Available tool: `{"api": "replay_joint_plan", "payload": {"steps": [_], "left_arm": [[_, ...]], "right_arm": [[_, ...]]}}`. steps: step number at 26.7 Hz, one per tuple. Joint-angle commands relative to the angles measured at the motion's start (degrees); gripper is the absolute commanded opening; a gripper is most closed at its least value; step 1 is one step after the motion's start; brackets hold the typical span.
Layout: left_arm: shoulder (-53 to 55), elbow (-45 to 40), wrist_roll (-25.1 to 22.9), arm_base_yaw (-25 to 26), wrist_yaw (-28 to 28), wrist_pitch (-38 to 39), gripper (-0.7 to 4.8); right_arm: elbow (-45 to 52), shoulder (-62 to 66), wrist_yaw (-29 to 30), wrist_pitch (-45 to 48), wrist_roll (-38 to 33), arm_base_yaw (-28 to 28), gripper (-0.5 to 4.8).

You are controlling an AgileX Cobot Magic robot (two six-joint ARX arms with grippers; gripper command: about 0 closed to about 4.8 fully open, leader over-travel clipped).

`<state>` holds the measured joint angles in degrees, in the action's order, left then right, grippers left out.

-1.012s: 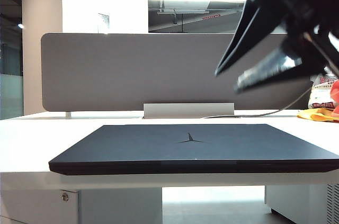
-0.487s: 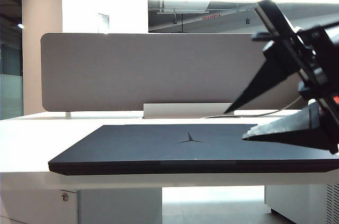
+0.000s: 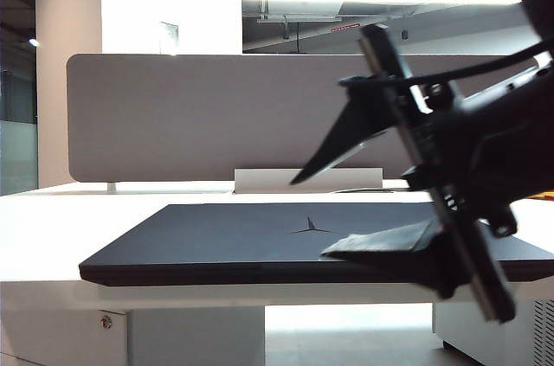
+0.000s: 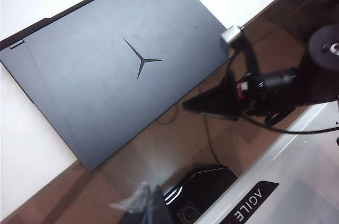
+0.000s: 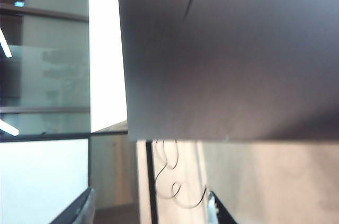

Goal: Open the lid of the laptop and use the keypad to enter the password "123".

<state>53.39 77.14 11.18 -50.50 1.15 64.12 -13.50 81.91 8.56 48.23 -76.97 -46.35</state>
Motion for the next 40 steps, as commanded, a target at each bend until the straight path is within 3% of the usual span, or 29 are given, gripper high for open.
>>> {"api": "replay_joint_plan", "payload": {"steps": [1, 4, 11, 21, 26, 34, 40], "left_arm": [[-0.1, 0.2, -0.2, -0.1, -0.5, 0.8, -0.06], [-0.1, 0.2, 0.0, -0.1, -0.6, 1.9, -0.06], [-0.1, 0.2, 0.0, -0.1, -1.9, 1.9, -0.06], [-0.1, 0.3, -0.1, -0.1, -2.1, 1.8, -0.06], [-0.1, 0.4, -0.2, -0.1, -2.0, 1.8, -0.06], [-0.1, 0.5, -0.1, -0.1, -2.1, 1.9, -0.06], [-0.1, 0.5, 0.0, -0.1, -2.1, 2.0, -0.06]], "right_arm": [[-1.0, 5.1, -2.6, 6.4, -3.5, -2.6, 2.67], [-1.3, 8.3, -4.2, 9.9, -5.6, -2.8, 2.66], [-1.7, 9.1, -7.4, 7.3, -6.0, -2.7, 2.41], [-5.7, 13.7, -6.9, 7.3, -6.3, -1.4, 2.37], [-5.7, 13.7, -7.0, 12.2, -6.6, -1.4, 1.02], [-4.9, 13.6, -7.6, 12.5, -5.4, -1.4, 0.77], [-4.9, 13.5, -8.5, 15.5, -3.8, -1.0, 0.07]]}}
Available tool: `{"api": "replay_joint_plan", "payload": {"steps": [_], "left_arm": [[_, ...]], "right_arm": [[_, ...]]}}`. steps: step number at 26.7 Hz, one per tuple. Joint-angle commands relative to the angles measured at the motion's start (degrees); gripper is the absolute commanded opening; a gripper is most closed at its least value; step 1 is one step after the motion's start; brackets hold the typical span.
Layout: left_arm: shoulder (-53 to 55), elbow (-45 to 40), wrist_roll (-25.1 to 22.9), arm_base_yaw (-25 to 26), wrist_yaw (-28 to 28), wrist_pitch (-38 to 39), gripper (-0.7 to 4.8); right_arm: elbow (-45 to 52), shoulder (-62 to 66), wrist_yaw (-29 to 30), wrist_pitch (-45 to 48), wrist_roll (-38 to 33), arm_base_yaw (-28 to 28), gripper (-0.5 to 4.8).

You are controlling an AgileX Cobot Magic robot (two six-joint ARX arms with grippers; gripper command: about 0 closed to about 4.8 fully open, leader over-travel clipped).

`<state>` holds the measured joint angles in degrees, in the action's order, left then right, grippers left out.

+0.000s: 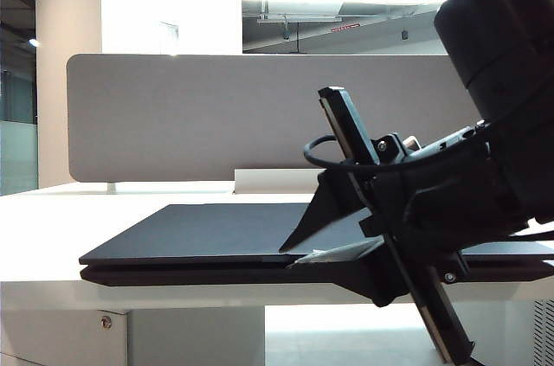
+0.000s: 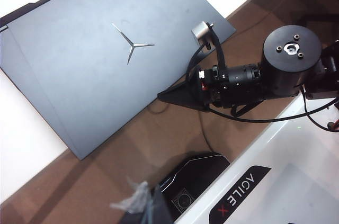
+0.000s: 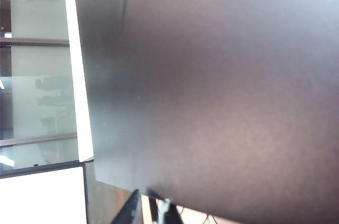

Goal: Open the lid of the laptop and use the keypad to enter the password "123".

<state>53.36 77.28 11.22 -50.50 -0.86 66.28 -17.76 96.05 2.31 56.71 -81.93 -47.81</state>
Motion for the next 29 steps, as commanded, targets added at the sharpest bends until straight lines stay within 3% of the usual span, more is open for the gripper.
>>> {"api": "replay_joint_plan", "payload": {"steps": [1, 11, 21, 29], "left_arm": [[-0.1, 0.3, -0.1, -0.1, 0.0, -0.1, -0.06], [-0.1, 0.4, -0.2, -0.1, -0.1, 0.7, -0.06], [-0.1, 0.4, -0.1, -0.1, 0.2, 0.5, -0.06], [-0.1, 0.4, -0.1, -0.1, 0.2, 0.5, -0.06]], "right_arm": [[-0.6, -0.6, -2.2, 7.6, 1.3, 0.5, 0.07], [-0.6, -0.7, 0.6, 9.6, 3.9, 1.5, -0.05], [9.0, -0.6, -2.2, 9.8, -3.8, 1.5, -0.04], [7.7, -0.5, -2.2, 9.4, -3.8, 1.5, 0.96]]}}
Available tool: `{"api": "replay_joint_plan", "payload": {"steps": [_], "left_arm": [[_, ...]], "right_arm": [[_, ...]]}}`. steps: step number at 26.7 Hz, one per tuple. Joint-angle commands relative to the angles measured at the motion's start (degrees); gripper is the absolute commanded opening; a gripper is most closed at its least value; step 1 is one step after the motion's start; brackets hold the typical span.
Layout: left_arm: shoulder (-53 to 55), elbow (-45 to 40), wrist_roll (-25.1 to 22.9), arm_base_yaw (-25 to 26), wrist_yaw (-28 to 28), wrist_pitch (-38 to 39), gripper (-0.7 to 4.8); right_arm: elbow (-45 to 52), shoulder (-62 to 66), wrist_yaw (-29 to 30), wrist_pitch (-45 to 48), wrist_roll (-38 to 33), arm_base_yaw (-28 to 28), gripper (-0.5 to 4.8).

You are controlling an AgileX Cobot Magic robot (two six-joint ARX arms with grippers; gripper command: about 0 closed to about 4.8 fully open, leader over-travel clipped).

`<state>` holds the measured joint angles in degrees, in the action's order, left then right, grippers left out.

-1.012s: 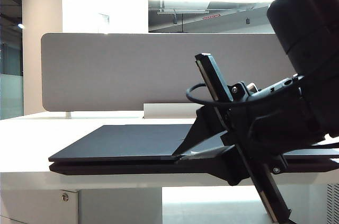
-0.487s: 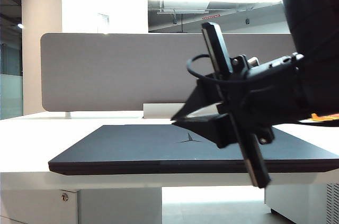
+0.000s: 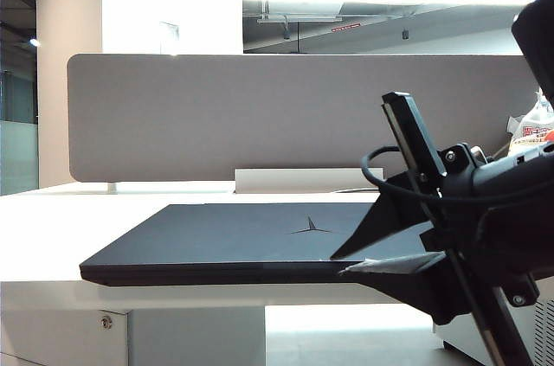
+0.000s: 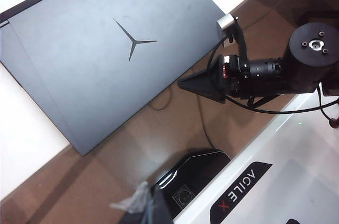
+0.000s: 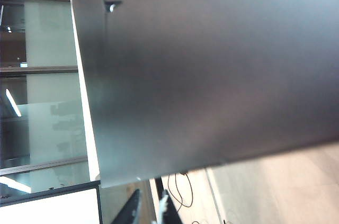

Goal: Open the lid of the laptop and use the keypad to enter the password "123".

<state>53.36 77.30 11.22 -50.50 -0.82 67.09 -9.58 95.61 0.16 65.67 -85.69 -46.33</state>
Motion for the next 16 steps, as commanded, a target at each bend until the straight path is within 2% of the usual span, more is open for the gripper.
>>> {"api": "replay_joint_plan", "payload": {"steps": [1, 16], "left_arm": [[-0.1, 0.3, -0.1, -0.1, 0.1, -0.3, -0.06], [-0.1, 0.3, -0.1, -0.1, 0.1, -0.3, -0.06]], "right_arm": [[-0.8, -0.1, 0.0, -0.1, 0.0, 0.0, 1.16], [-5.3, 0.0, 0.5, -6.0, 0.0, 0.1, 1.27]]}}
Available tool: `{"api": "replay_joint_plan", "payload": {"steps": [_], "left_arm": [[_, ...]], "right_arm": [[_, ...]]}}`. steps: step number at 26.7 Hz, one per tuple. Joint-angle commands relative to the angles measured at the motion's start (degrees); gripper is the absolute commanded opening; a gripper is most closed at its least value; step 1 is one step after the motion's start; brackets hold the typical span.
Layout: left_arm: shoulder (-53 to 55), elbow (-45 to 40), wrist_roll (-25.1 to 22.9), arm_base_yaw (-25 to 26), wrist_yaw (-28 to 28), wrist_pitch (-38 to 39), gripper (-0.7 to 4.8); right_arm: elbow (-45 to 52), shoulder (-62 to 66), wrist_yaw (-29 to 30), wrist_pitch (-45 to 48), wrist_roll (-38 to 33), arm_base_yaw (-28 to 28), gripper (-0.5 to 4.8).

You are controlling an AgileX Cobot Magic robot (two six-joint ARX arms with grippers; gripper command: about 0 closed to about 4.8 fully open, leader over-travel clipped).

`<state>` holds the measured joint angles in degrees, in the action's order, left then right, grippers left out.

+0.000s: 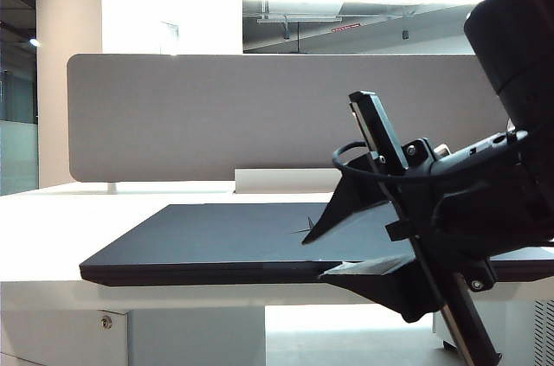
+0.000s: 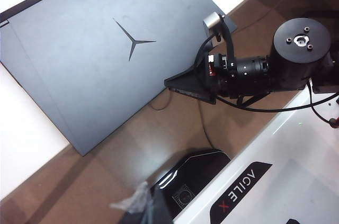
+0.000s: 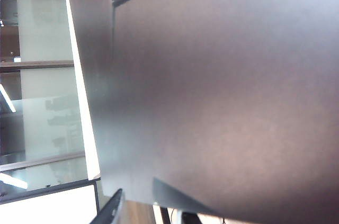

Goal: Open the lid of the laptop and use the keypad to enter the password "123".

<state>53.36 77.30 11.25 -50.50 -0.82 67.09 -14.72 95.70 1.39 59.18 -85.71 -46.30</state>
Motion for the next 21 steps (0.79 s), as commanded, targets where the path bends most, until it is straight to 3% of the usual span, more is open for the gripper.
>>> {"api": "replay_joint_plan", "payload": {"steps": [1, 9, 13, 21], "left_arm": [[-0.1, 0.3, -0.1, -0.1, 0.1, -0.3, -0.06], [-0.1, 0.3, -0.1, -0.1, 0.1, -0.3, -0.06], [-0.1, 0.3, -0.1, -0.1, 0.1, -0.3, -0.06], [-0.1, 0.3, 0.0, -0.1, 0.1, -0.3, -0.06]], "right_arm": [[-0.2, -0.1, -1.4, 0.7, 0.0, 0.1, 1.27], [-3.7, 0.5, -1.3, -0.5, 0.2, 0.1, 1.25], [-3.6, 0.5, -1.3, -0.2, 0.2, 0.1, 0.73], [-3.6, 0.5, -1.1, 4.0, 0.7, 0.1, 0.43]]}}
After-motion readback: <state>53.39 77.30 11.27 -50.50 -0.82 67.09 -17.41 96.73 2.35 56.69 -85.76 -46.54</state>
